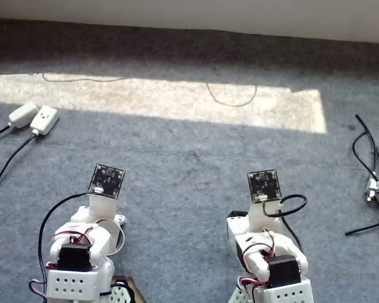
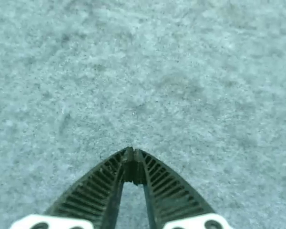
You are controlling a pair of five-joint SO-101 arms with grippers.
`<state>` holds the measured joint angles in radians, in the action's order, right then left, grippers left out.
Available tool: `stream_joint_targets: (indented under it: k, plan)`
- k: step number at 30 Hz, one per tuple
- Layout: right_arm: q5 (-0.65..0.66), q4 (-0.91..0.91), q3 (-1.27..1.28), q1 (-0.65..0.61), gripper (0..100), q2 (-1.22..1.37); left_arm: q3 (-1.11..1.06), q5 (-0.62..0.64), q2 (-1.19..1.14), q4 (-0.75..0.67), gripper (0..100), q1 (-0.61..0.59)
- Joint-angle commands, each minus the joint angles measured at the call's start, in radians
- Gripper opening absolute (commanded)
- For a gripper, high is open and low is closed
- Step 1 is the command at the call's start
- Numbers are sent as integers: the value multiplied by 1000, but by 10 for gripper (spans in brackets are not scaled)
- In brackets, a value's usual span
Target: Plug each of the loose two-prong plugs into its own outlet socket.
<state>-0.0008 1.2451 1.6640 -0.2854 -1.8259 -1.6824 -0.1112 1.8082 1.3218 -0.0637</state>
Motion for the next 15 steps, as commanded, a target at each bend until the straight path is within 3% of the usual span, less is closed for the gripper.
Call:
stream_joint_targets:
  k: [1,8,11,15]
  plan:
    - [-9,-1,136,-30,9,-7,-13,2,7,5,98,-8]
    - [-6,-15,119,-42,9,-8,-13,0,7,9,101,108]
    - [-6,-136,119,76,12,-8,-13,0,7,9,101,157]
    - [-5,-348,133,351,13,-5,-13,3,7,5,101,171]
